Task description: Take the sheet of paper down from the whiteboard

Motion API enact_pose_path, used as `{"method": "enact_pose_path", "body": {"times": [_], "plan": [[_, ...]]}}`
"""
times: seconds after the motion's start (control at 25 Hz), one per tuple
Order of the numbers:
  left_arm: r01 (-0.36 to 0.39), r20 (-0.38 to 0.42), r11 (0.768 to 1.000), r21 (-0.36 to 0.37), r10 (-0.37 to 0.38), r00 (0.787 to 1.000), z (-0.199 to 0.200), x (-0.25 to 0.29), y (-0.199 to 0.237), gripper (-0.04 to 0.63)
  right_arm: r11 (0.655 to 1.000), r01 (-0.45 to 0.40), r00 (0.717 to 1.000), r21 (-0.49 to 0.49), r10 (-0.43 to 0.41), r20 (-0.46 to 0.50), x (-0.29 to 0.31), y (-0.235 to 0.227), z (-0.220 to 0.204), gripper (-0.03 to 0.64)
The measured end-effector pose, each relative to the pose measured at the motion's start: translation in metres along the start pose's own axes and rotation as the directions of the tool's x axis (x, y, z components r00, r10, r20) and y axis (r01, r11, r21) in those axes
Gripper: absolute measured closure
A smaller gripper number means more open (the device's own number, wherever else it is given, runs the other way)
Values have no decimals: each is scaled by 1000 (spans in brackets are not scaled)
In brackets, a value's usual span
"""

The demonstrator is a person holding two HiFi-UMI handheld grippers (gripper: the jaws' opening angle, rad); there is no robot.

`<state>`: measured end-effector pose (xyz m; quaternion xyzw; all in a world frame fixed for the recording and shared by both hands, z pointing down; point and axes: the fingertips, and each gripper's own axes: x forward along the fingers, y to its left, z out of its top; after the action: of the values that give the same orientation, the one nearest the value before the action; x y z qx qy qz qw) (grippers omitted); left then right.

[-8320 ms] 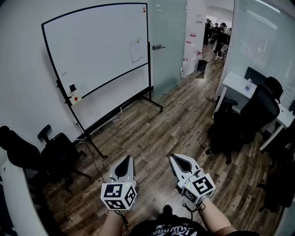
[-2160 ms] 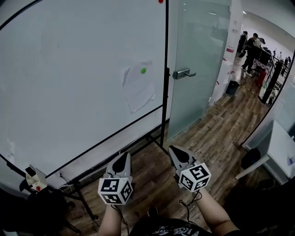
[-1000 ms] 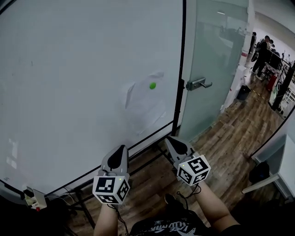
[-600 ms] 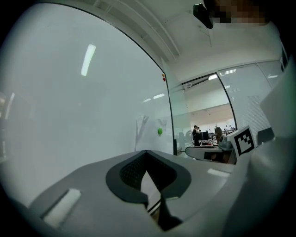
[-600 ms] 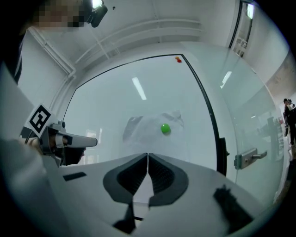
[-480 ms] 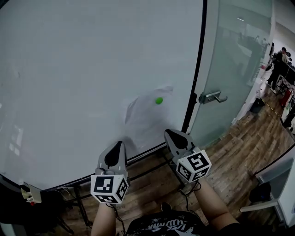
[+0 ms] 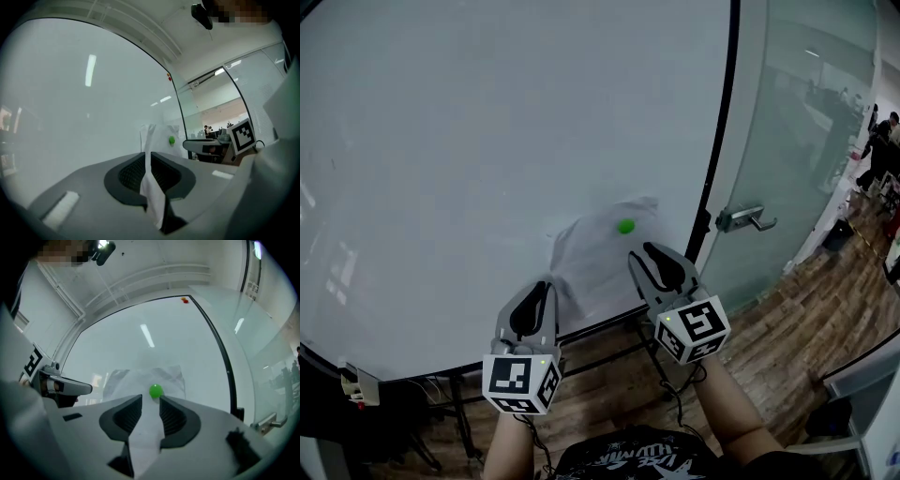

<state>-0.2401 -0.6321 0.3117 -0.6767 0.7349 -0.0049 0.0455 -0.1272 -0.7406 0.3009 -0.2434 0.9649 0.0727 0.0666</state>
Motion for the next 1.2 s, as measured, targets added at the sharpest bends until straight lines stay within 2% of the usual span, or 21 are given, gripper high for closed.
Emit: {"method": "enact_pose_path", "body": {"times": [0.28,0.48,0.64,0.76,1.0,1.2], "plan": [[-33,7,999,38,33,999,6,13,-3,517,1000,-28,999,-10,28,-22,25,-6,3,480],[-60,14,995,76,59,998,11,19,-4,480,996,8,999,-91,-12,-43,34,-12,5,479],[-91,13,990,106,90,996,14,26,-1,449,995,-14,999,-94,11,-35,40,-8,7,479],[-117,17,987,109,116,993,15,29,3,443,992,-14,999,-129,10,-32,43,-5,8,479],[-142,13,982,128,142,990,16,37,-1,443,971,53,998,-233,-60,-22,43,-8,10,479],[-152,11,978,142,152,988,16,43,-3,448,973,56,998,-223,-60,-9,44,-8,9,482]]}}
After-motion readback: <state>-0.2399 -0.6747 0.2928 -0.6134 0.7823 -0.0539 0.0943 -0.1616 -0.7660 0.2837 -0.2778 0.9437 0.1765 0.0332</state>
